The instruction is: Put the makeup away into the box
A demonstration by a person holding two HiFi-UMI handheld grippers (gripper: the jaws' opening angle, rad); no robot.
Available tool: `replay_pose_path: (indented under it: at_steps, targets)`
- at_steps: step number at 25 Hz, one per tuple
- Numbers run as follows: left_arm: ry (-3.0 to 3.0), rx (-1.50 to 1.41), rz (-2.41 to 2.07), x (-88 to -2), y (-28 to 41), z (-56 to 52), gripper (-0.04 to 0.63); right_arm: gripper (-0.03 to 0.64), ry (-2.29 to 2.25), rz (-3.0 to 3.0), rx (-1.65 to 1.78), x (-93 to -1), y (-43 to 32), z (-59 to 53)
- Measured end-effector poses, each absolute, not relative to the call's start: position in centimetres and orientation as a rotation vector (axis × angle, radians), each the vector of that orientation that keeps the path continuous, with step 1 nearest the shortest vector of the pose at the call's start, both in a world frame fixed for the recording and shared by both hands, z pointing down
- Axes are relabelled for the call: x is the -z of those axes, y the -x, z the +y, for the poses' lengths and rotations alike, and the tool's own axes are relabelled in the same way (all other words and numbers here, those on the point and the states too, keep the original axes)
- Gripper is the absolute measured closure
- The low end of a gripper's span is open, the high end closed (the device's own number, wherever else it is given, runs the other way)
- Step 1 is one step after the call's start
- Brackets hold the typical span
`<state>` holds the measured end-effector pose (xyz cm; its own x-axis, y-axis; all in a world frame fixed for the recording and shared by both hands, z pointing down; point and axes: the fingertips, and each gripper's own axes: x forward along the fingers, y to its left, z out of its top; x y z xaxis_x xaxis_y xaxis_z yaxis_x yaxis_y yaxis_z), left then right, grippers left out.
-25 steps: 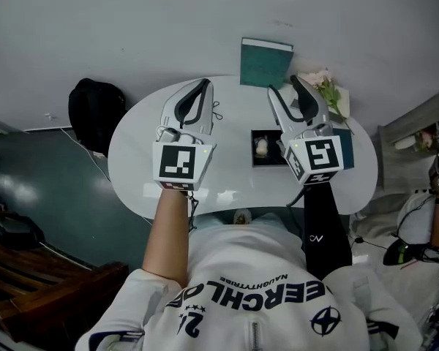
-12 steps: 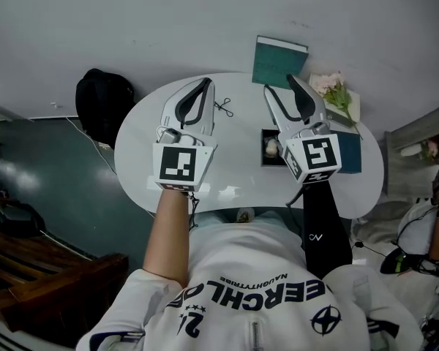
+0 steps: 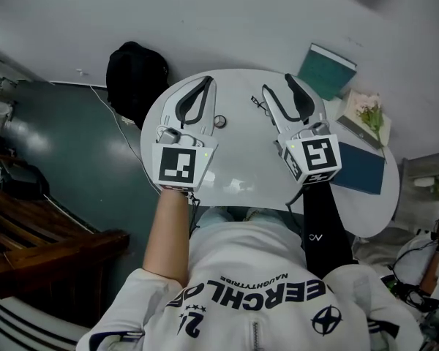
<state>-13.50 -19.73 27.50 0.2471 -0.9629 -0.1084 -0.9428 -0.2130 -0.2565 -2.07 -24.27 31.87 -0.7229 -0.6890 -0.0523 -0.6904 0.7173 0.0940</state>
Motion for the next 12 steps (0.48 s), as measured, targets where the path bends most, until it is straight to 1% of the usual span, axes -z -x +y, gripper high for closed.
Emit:
replay_pose_path:
  at_steps: [7, 12]
  targets:
    - [2.210, 0.060, 1.825, -26.4, 19.5, -19.3, 0.588, 0.377, 1.154, 2.896, -0.161, -31.8, 7.2, -24.5]
    - [2.224, 0.040, 1.804, -26.7, 20.6, -20.2, 0.588, 0.370, 1.188, 2.912, -0.161, -32.5, 8.7, -24.8]
